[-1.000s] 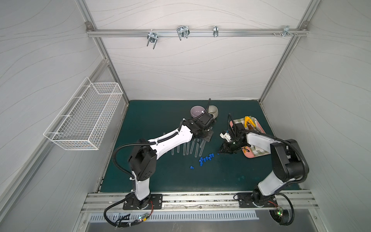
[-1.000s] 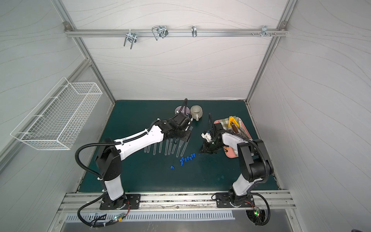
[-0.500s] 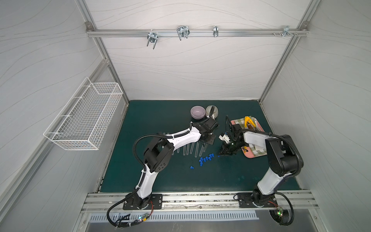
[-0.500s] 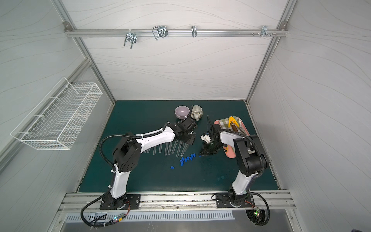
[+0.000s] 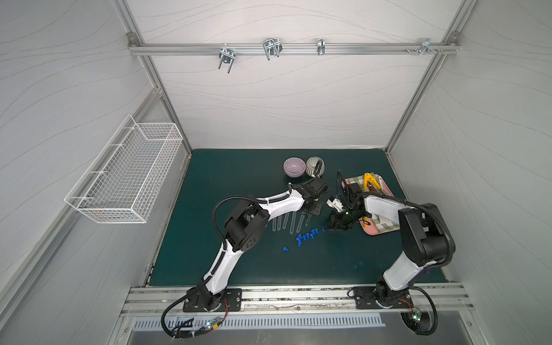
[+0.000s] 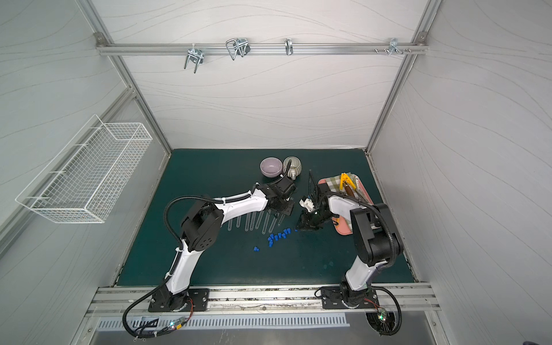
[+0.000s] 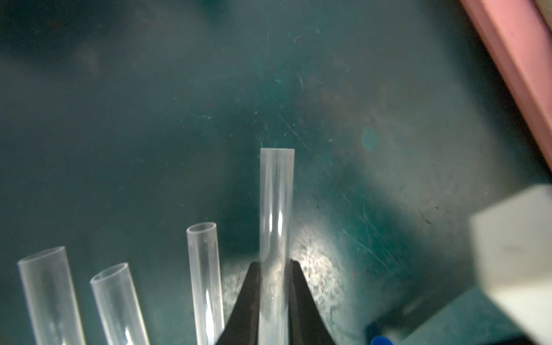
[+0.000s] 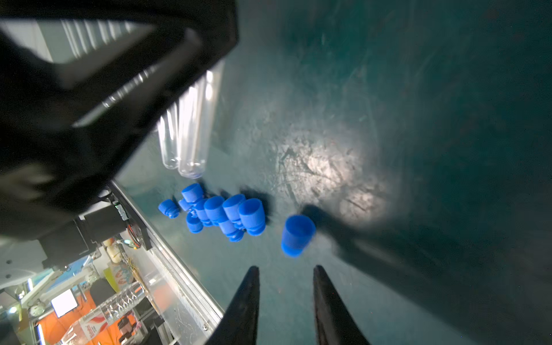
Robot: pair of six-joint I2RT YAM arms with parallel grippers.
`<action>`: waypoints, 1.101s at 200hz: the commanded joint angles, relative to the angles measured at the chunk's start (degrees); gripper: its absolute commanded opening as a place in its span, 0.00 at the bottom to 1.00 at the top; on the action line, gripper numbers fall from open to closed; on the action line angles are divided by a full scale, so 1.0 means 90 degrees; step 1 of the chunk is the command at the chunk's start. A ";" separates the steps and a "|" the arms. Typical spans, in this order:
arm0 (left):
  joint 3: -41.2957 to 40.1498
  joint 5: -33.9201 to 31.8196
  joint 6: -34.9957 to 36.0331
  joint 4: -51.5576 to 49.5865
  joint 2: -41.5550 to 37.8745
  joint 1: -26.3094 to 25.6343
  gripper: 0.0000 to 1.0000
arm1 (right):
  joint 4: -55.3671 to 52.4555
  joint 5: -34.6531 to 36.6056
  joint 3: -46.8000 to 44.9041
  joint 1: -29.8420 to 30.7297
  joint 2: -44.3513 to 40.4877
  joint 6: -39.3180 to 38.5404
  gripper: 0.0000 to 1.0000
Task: Remove stoppers from test tubes
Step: Place the stopper at the center of the board.
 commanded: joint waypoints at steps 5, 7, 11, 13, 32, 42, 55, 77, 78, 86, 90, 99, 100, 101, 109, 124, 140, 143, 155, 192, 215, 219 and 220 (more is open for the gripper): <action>0.0352 -0.0206 -0.0044 0.0169 0.0220 0.0014 0.05 | -0.0197 -0.0156 0.0047 -0.0218 -0.0446 -0.0057 0.39; 0.0364 -0.0210 -0.0042 0.0160 0.0229 0.0009 0.05 | -0.0196 -0.0161 0.0039 -0.0233 -0.0478 -0.0056 0.40; 0.0375 -0.0216 -0.0036 0.0153 0.0251 0.0008 0.05 | -0.0190 -0.0177 0.0037 -0.0268 -0.0536 -0.0042 0.41; 0.0382 -0.0220 -0.0037 0.0159 0.0259 0.0013 0.05 | -0.0197 -0.0185 0.0029 -0.0280 -0.0559 -0.0041 0.42; 0.0413 -0.0250 -0.0014 0.0138 0.0326 0.0013 0.06 | -0.0198 -0.0230 0.0017 -0.0434 -0.0808 -0.0007 0.46; 0.0424 -0.0258 -0.0007 0.0129 0.0338 0.0012 0.08 | -0.0189 -0.0254 0.0015 -0.0525 -0.0953 0.0022 0.48; 0.0430 -0.0282 -0.0002 0.0113 0.0343 0.0006 0.10 | -0.0180 -0.0293 0.0007 -0.0631 -0.1136 0.0058 0.51; 0.0508 -0.0294 0.0015 0.0051 0.0386 0.0011 0.14 | -0.0180 -0.0316 0.0007 -0.0828 -0.1437 0.0109 0.54; 0.0508 -0.0296 0.0016 0.0047 0.0392 0.0013 0.14 | -0.0180 -0.0317 0.0007 -0.0836 -0.1443 0.0109 0.54; 0.0527 -0.0300 0.0010 0.0034 0.0398 0.0014 0.15 | -0.0173 -0.0337 -0.0002 -0.0905 -0.1572 0.0141 0.54; 0.0526 -0.0299 0.0008 0.0035 0.0398 0.0006 0.16 | -0.0166 -0.0337 -0.0011 -0.0927 -0.1626 0.0154 0.54; 0.0532 -0.0295 -0.0001 0.0041 0.0401 0.0011 0.17 | -0.0160 -0.0347 -0.0031 -0.0994 -0.1758 0.0178 0.55; 0.0529 -0.0297 -0.0001 0.0042 0.0395 0.0013 0.18 | -0.0160 -0.0348 -0.0037 -0.1002 -0.1779 0.0178 0.55; 0.0528 -0.0298 -0.0002 0.0042 0.0396 0.0009 0.19 | -0.0160 -0.0348 -0.0039 -0.1006 -0.1790 0.0178 0.55; 0.0520 -0.0290 -0.0002 0.0043 0.0381 0.0006 0.22 | -0.0185 -0.0348 -0.0046 -0.1053 -0.1889 0.0195 0.55; 0.0534 -0.0333 0.0015 0.0019 0.0352 0.0004 0.25 | -0.0218 -0.0359 -0.0079 -0.1153 -0.2051 0.0189 0.56; 0.0582 -0.0404 0.0046 -0.0034 0.0297 0.0004 0.28 | -0.0256 -0.0384 -0.0093 -0.1250 -0.2184 0.0184 0.57; 0.0589 -0.0406 0.0055 -0.0048 0.0291 0.0004 0.29 | -0.0258 -0.0378 -0.0108 -0.1262 -0.2205 0.0179 0.58; 0.0629 -0.0437 0.0085 -0.0099 0.0229 0.0004 0.32 | -0.0279 -0.0377 -0.0120 -0.1322 -0.2306 0.0178 0.59; 0.0721 -0.0545 0.0266 -0.0386 -0.0294 -0.0061 0.34 | -0.0298 -0.0330 -0.0147 -0.1463 -0.2628 0.0194 0.66; 0.0692 -0.0757 0.0505 -0.0644 -0.0818 -0.0162 0.41 | -0.0153 -0.0299 -0.0207 -0.1535 -0.2846 0.0296 0.73; 0.0643 -0.0798 0.0531 -0.0677 -0.0944 -0.0171 0.42 | -0.0103 -0.0299 -0.0233 -0.1544 -0.2885 0.0322 0.74; 0.0634 -0.0807 0.0538 -0.0693 -0.0986 -0.0176 0.43 | -0.0097 -0.0299 -0.0235 -0.1545 -0.2895 0.0328 0.75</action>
